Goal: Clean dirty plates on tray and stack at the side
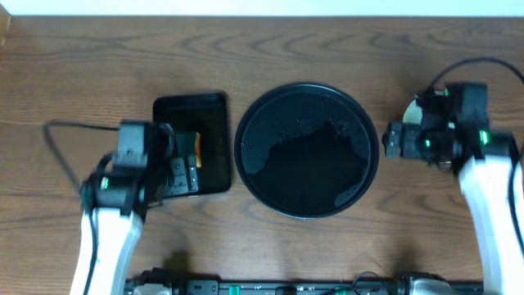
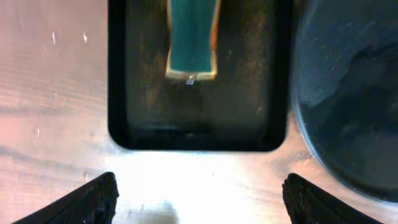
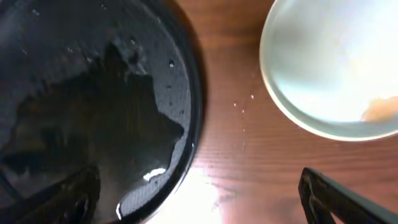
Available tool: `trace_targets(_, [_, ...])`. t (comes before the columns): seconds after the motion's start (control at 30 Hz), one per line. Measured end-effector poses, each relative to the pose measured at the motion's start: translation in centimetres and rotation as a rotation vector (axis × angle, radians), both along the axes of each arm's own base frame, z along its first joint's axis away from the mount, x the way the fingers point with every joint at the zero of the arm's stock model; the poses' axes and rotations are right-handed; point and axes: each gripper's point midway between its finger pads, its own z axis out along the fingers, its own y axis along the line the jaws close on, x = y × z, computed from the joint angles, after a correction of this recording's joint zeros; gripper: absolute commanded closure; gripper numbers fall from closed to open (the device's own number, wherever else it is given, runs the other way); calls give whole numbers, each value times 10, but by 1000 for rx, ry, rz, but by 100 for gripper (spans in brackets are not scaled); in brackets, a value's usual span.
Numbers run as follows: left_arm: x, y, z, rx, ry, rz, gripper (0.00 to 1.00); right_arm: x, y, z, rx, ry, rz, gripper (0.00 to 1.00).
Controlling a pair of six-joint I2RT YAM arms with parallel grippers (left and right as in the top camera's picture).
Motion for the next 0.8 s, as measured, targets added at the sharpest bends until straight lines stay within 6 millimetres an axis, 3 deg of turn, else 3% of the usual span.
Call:
trace_targets(0.23, [-16, -8, 39, -47, -368, -66, 14, -56, 3, 29, -24, -279, -9, 1])
trace_targets(0.47, [-32, -10, 58, -63, -493, -79, 14, -92, 5, 46, -32, -379, -10, 1])
trace_targets(0.8, [-32, -10, 58, -63, -493, -80, 14, -116, 7, 30, -26, -288, -10, 1])
